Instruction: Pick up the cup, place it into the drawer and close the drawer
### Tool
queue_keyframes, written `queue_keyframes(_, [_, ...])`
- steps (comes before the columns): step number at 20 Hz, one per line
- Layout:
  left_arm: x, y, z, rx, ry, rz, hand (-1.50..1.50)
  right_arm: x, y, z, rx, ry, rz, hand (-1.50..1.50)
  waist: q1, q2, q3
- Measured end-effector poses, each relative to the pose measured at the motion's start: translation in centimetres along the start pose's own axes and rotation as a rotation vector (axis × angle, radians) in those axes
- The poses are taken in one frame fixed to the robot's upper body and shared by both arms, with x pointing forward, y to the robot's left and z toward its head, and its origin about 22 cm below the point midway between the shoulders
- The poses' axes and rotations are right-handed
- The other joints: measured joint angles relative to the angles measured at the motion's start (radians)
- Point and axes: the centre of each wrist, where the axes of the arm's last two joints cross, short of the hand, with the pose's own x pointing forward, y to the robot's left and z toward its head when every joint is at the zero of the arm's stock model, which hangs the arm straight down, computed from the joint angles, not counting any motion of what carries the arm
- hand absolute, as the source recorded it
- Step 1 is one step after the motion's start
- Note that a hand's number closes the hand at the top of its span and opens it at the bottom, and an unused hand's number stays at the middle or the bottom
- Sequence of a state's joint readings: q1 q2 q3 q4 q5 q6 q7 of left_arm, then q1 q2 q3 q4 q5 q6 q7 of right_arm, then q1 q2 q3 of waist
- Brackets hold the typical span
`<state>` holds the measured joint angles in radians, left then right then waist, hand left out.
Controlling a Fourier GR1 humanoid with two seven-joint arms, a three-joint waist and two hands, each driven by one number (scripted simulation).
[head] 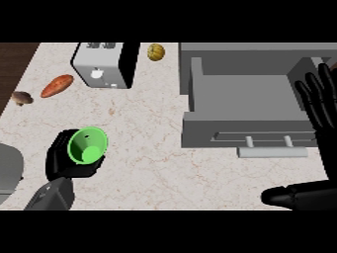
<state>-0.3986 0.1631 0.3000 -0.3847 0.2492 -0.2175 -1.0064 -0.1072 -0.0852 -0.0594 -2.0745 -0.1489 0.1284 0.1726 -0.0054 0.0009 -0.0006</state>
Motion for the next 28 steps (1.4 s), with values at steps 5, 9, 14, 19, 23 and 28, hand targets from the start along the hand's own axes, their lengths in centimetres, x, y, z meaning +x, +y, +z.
queue_keyframes(5, [0.5, -0.6, -0.8, -0.057, -0.041, -0.007, 1.50, 0.5, 0.4, 0.5, 0.003, 0.001, -0.002, -1.50, 0.001, -0.001, 0.000])
queue_keyframes(9, [1.0, -2.3, -1.8, -0.112, -0.092, 0.035, 1.50, 0.7, 0.0, 0.5, -0.003, 0.009, 0.000, -1.50, 0.007, -0.003, 0.001])
queue_keyframes(14, [3.3, -4.6, -3.9, -0.230, -0.155, 0.063, 1.50, 0.3, -0.1, 0.9, -0.010, 0.014, 0.002, -1.50, 0.014, -0.006, 0.002])
queue_keyframes(19, [6.5, -8.0, -5.5, -0.328, -0.186, 0.104, 1.50, 0.4, -0.1, 0.6, -0.014, 0.019, 0.002, -1.50, 0.018, -0.007, 0.002])
queue_keyframes(23, [9.6, -11.8, -6.5, -0.366, -0.197, 0.140, 1.50, 0.2, -0.7, 0.2, -0.011, 0.024, 0.003, -1.50, 0.015, -0.006, 0.002])
queue_keyframes(28, [13.3, -15.5, -8.5, -0.388, -0.209, 0.147, 1.50, 0.3, -0.5, 0.6, -0.014, 0.016, -0.002, -1.50, 0.007, -0.004, 0.001])
